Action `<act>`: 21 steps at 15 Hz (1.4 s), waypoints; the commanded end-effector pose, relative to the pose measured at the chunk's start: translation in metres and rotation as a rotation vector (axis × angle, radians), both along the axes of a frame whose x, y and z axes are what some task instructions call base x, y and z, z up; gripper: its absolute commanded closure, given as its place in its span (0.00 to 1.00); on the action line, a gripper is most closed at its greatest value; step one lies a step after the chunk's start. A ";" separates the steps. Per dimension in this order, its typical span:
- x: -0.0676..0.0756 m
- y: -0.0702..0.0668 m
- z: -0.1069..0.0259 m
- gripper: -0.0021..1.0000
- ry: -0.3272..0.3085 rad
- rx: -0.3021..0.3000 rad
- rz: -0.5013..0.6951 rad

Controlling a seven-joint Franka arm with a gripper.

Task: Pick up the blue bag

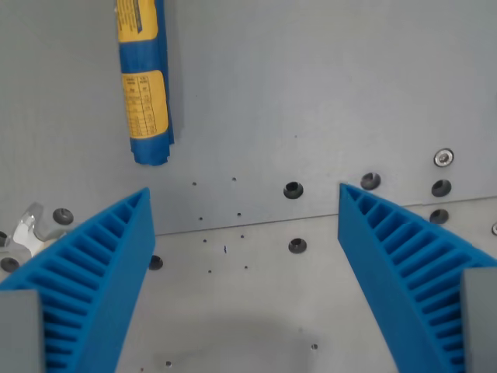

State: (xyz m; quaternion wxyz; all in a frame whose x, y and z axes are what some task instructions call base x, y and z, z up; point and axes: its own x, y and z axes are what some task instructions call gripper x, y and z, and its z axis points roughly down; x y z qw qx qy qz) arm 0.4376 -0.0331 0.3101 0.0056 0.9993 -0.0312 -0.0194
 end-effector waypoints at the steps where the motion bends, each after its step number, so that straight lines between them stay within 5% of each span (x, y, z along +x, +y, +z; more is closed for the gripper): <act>1: 0.003 0.004 -0.005 0.00 -0.044 0.015 0.068; 21: 0.018 0.023 -0.037 0.00 -0.051 0.018 0.156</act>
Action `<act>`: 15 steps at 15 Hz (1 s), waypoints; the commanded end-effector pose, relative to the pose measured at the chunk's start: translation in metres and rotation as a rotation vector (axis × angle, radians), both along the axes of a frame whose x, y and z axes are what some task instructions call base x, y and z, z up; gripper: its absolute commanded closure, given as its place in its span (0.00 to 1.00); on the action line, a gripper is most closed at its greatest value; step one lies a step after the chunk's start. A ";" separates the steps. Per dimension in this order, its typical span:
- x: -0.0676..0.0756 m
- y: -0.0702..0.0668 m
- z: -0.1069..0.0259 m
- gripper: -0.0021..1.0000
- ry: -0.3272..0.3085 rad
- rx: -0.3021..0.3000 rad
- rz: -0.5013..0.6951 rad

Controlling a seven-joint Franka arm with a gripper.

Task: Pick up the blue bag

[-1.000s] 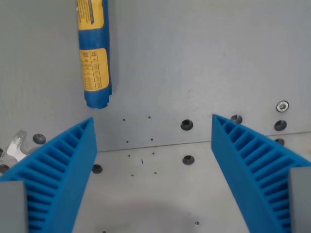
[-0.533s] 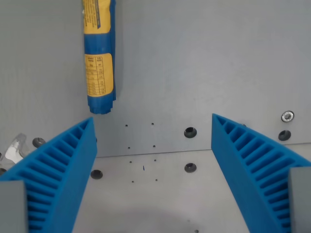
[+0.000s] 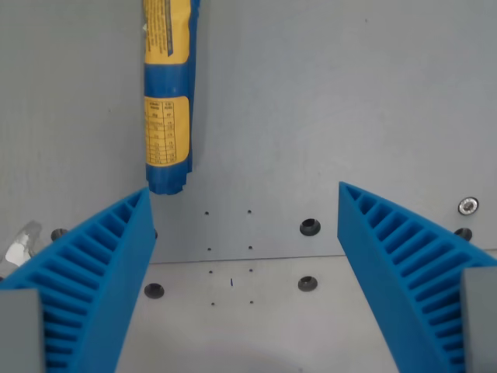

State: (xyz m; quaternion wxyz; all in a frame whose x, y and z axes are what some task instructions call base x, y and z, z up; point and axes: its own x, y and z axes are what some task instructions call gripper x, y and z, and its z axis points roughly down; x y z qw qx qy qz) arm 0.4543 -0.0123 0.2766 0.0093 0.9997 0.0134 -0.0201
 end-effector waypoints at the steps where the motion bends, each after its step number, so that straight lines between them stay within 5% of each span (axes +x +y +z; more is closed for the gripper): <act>1: 0.002 0.003 -0.005 0.00 -0.051 0.026 0.070; 15: 0.008 0.011 -0.017 0.00 -0.054 0.027 0.104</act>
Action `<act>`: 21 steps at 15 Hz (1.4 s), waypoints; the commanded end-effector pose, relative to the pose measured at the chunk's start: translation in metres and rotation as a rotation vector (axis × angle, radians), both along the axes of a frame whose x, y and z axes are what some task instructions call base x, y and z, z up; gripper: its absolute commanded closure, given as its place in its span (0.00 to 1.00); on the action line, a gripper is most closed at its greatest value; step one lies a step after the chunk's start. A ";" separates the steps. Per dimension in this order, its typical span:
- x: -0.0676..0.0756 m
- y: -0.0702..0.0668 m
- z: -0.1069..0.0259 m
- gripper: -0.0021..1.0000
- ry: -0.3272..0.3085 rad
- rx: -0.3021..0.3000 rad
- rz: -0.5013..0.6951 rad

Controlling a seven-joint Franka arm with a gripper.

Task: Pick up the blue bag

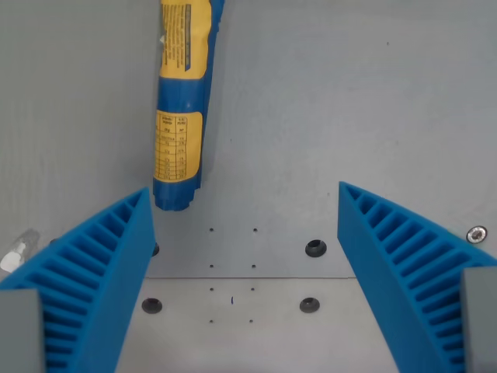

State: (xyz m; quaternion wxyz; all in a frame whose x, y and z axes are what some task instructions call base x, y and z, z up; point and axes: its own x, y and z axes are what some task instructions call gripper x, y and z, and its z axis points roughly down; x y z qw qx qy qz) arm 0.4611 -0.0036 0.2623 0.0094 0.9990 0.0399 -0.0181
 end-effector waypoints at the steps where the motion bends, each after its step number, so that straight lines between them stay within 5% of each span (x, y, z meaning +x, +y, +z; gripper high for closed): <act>1: 0.002 0.003 -0.003 0.00 -0.050 0.027 0.052; 21: 0.003 0.004 -0.012 0.00 -0.050 0.028 0.059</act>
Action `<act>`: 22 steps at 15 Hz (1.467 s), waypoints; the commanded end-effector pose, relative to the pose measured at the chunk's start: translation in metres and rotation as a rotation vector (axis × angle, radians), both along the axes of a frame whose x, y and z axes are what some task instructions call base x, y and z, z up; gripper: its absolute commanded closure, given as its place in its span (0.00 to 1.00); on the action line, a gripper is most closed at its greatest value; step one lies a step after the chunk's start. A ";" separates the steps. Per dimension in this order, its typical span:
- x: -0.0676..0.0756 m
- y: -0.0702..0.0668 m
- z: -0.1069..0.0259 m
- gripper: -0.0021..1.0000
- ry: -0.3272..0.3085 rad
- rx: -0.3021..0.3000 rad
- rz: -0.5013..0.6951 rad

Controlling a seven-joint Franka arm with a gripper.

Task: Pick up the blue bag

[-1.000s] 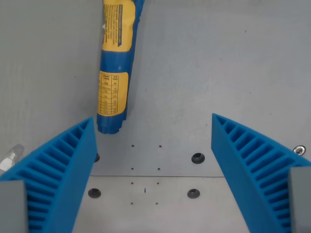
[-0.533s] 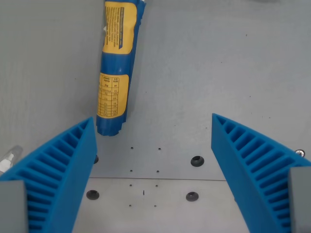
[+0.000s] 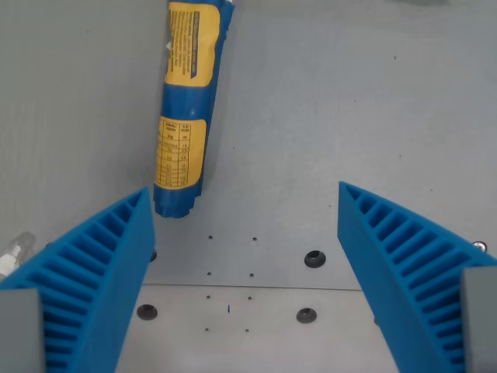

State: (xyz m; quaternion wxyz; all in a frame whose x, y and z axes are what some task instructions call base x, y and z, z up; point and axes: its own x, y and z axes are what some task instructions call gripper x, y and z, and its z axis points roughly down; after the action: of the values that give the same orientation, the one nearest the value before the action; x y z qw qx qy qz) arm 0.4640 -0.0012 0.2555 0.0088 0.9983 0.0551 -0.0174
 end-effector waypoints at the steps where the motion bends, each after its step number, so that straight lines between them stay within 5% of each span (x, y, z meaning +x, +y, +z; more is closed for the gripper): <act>1: 0.001 0.002 -0.007 0.00 -0.049 0.027 0.029; 22: 0.003 0.003 -0.042 0.00 -0.049 0.027 0.029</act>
State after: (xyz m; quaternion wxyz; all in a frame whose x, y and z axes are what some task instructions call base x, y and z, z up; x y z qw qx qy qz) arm 0.4692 0.0005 0.2170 0.0044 0.9979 0.0572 -0.0306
